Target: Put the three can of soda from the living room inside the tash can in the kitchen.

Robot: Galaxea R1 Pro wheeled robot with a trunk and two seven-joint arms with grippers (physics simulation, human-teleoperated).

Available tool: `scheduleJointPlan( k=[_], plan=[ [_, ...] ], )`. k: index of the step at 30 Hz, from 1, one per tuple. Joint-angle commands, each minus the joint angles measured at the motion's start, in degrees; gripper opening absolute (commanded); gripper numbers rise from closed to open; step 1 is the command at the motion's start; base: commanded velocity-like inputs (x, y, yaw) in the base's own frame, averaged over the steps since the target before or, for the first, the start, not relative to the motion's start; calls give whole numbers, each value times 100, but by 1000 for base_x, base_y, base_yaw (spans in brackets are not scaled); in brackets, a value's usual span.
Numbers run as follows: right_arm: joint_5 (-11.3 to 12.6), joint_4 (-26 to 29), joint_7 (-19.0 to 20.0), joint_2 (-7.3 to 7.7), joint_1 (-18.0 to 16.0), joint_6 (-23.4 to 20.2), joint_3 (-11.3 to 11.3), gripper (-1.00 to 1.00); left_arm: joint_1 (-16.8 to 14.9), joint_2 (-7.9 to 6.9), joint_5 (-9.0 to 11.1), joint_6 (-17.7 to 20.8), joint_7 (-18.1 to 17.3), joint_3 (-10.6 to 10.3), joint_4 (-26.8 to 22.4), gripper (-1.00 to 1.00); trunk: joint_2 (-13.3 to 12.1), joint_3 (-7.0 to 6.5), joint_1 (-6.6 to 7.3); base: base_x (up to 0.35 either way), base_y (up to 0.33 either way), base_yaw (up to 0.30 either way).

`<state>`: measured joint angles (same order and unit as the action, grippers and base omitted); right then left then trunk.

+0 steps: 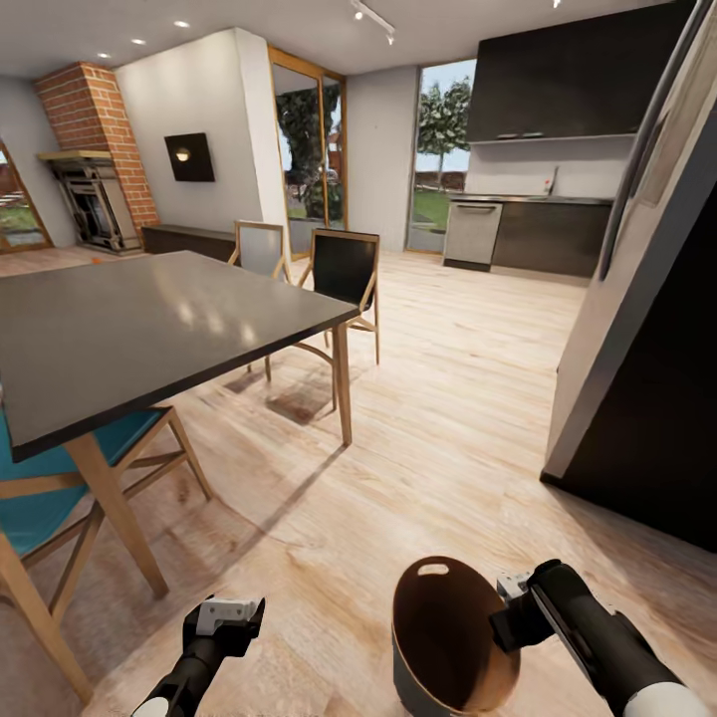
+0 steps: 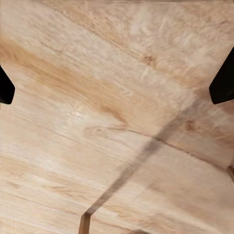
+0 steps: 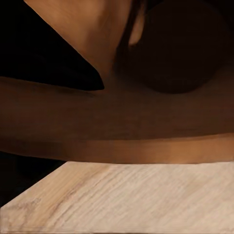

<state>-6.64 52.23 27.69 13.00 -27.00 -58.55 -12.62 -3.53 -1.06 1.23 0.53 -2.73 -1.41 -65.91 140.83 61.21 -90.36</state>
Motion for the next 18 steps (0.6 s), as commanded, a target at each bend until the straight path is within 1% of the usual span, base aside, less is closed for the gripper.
scheduleJointPlan(
  k=[1,3,6,15,18],
  plan=[
    [183,13,14,-38,-57,-89,-30,-100,1,0,0,0,0,1,1,100,0,0,0,0,0,246],
    [182,23,11,-82,-106,-126,-51,-100,1,0,0,-3,0,1,8,100,0,0,0,0,0,246],
    [177,29,5,-111,-139,-145,-65,-100,1,0,0,-6,0,1,8,100,0,0,0,0,0,246],
    [177,33,0,-154,-157,-145,-96,-100,1,0,0,-9,0,1,8,100,0,0,0,-7,3,246],
    [171,33,-2,-164,-157,-145,-191,-100,1,0,0,0,0,2,7,100,0,0,0,-115,86,246]
  ],
)
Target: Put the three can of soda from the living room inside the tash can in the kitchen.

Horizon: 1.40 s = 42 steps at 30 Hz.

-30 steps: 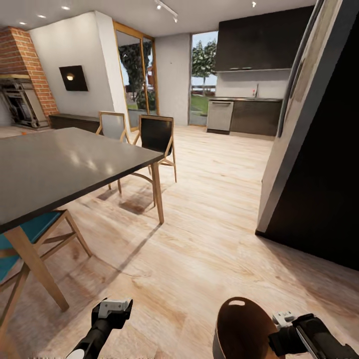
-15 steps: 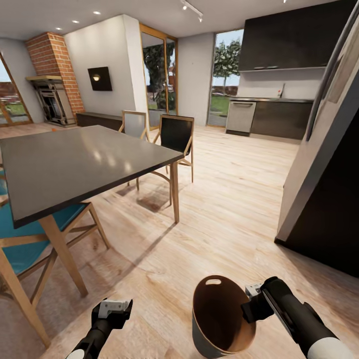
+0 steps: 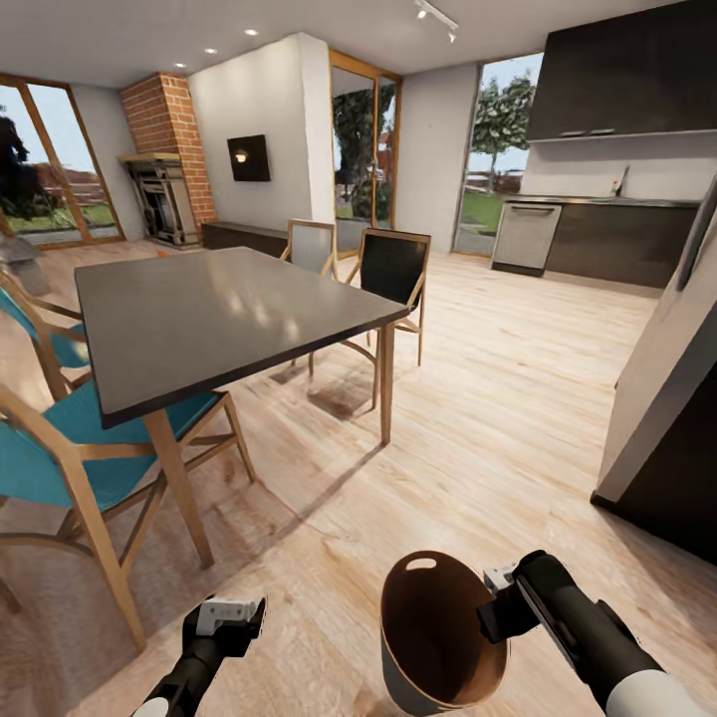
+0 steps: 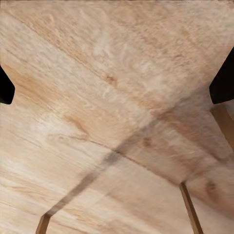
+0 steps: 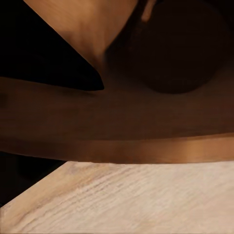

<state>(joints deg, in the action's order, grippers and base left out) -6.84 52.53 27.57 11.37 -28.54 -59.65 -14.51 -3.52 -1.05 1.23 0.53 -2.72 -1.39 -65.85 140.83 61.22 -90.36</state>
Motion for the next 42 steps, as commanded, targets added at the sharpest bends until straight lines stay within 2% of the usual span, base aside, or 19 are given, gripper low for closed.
scheduleJointPlan(
  k=[1,10,23,34,42],
  plan=[
    [190,3,9,-4,-2,-35,-34,-100,0,0,0,3,0,1,-1,100,0,-1,1,-154,127,246],
    [184,5,3,-11,-4,-35,-175,-100,0,0,0,24,0,7,-6,100,0,-1,1,-170,203,199],
    [183,10,3,-12,-7,-35,-184,-100,0,-4,0,-14,0,3,-14,100,0,-1,1,-69,113,12],
    [183,11,3,-12,-3,-35,-184,-100,0,-7,0,-11,0,6,-15,100,0,-1,1,-108,221,0],
    [183,12,0,-21,-3,-21,-196,-100,0,-9,0,-25,0,1,-75,100,0,-1,1,-76,55,83]
  ],
)
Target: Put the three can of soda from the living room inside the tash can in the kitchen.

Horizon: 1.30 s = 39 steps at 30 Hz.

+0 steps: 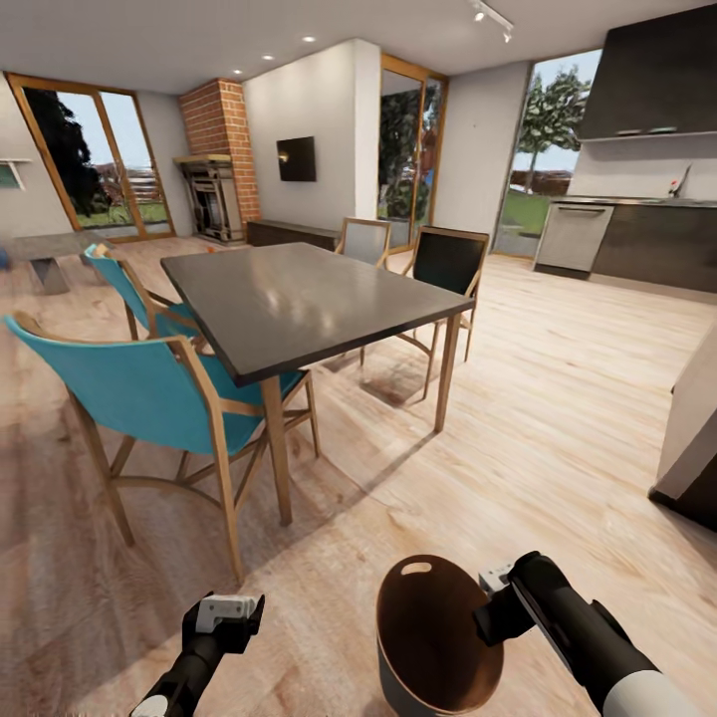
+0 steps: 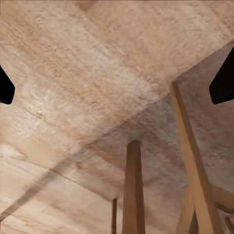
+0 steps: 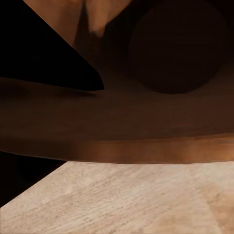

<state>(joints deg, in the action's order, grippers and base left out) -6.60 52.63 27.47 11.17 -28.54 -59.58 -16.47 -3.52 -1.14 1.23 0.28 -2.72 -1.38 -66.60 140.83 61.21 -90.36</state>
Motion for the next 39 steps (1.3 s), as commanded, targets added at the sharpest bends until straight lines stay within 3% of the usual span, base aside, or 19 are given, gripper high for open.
scheduleJointPlan(
  k=[1,10,30,39],
  plan=[
    [159,2,9,-3,-2,-28,-2,-100,2,0,0,0,0,-1,-6,100,0,0,0,-11,8,209],
    [159,2,5,-11,-2,-27,-11,-100,58,0,0,6,0,-3,-52,100,0,0,0,-54,22,236],
    [159,1,4,-68,-2,-23,-15,-100,61,7,0,21,0,-3,-47,100,0,0,0,-215,135,242],
    [164,0,9,-71,-2,-22,-15,-100,61,0,0,0,0,-3,-54,100,0,0,0,-122,89,74]
  ],
)
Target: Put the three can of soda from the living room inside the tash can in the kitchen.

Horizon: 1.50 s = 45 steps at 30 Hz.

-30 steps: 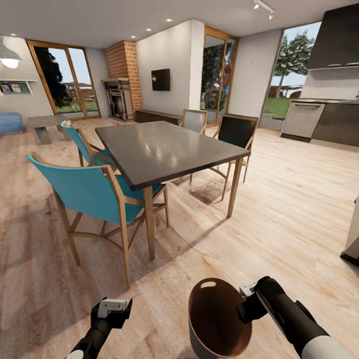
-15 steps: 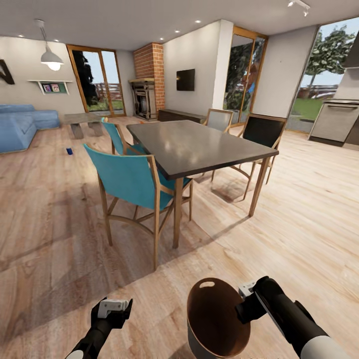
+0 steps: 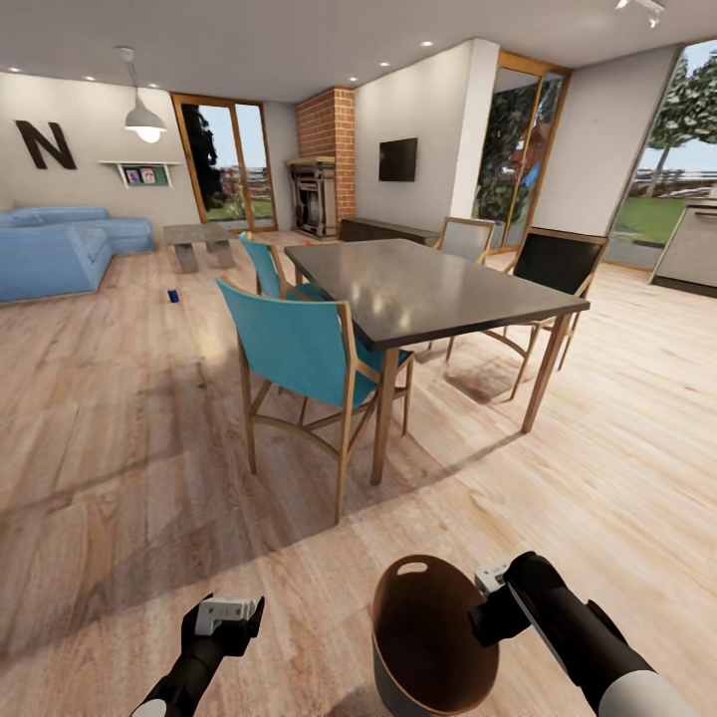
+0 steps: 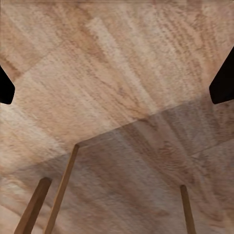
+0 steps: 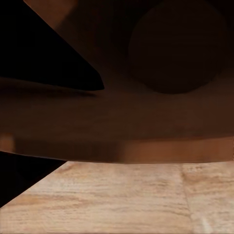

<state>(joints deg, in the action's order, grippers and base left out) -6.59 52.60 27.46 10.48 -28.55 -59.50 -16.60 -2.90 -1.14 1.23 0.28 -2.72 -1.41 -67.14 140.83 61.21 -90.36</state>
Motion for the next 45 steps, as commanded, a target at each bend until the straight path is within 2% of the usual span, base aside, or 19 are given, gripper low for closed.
scheduleJointPlan(
  k=[1,18,29,45],
  plan=[
    [164,1,10,-1,-2,-31,-1,-100,0,0,0,-1,0,0,0,100,0,0,0,-24,18,13],
    [166,4,13,-2,-2,-12,-1,-100,0,-1,0,-2,0,0,-1,100,0,0,0,-4,22,44],
    [167,4,14,-2,-2,-9,-1,-100,0,0,0,16,0,0,-2,100,0,0,0,0,253,150],
    [167,4,14,-2,-2,-9,-1,-100,0,-1,0,13,0,0,-9,100,0,0,0,66,265,10]
  ],
)
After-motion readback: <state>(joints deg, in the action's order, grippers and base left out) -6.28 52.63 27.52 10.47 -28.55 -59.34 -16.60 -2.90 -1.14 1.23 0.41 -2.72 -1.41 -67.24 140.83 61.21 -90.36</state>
